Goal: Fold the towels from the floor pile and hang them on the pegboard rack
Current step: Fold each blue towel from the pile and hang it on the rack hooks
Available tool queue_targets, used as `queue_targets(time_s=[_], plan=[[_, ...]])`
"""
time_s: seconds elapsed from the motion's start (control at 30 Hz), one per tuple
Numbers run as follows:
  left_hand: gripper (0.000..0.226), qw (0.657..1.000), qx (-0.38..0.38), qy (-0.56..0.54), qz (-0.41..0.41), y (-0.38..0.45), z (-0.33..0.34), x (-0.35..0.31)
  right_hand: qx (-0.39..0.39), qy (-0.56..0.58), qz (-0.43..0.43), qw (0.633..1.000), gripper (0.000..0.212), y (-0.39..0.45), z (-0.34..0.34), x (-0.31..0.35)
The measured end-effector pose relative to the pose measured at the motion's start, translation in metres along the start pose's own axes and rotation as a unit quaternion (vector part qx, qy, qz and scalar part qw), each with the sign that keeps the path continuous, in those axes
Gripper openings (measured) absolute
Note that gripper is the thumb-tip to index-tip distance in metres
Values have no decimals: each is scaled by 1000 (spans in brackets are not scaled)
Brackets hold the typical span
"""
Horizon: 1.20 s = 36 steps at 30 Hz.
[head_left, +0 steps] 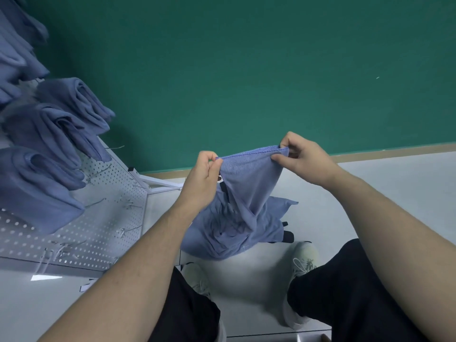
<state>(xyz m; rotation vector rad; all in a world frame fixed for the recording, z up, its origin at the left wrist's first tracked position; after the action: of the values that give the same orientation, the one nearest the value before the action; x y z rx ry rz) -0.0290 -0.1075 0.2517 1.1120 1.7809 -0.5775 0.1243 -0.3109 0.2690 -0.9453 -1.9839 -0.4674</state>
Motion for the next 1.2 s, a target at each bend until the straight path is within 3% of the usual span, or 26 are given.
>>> queue_targets(time_s=[0.17, 0.3, 0.43, 0.53, 0.63, 0.83, 0.97, 1.13, 1.2], plan=[[17, 999, -36, 20, 29, -9, -4, -15, -7, -73, -27, 997, 26, -15, -7, 17], [11, 995, -51, 47, 76, -15, -18, -38, 34, -199, -127, 971, 14, -30, -25, 45], [10, 983, -29, 129, 128, -14, -39, -65, 0, -298, -173, 939, 28, -43, -50, 76], [10, 969, -18, 197, 150, -14, -55, -91, -2, -247, -137, 959, 26, -48, -69, 103], [9, 966, -32, 187, 177, -15, -69, -120, -11, -158, -115, 981, 30, -53, -83, 134], [10, 982, -114, 51, 141, -17, -89, -182, -6, 9, -92, 996, 39, -59, -103, 185], [14, 981, -117, -134, 75, -17, -99, -212, -14, 70, -38, 997, 57, -68, -124, 214], [15, 978, -96, -148, 109, -29, -109, -241, 17, 128, -8, 992, 12, -82, -144, 240], [14, 975, -95, -154, 127, -33, -114, -252, -2, 123, -31, 992, 6, -86, -150, 248]])
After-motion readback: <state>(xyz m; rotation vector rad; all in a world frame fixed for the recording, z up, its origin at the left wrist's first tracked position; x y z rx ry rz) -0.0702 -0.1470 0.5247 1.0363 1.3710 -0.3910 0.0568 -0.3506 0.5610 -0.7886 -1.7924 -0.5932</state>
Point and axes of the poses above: each hand's wrist, its own y-axis towards the middle knuckle, its own z-axis out of the palm, x = y × z, the point moved 2 cm from there along y, towards the middle knuckle, and after that the axes turned 5 degrees about z, right-handed, at the moved point
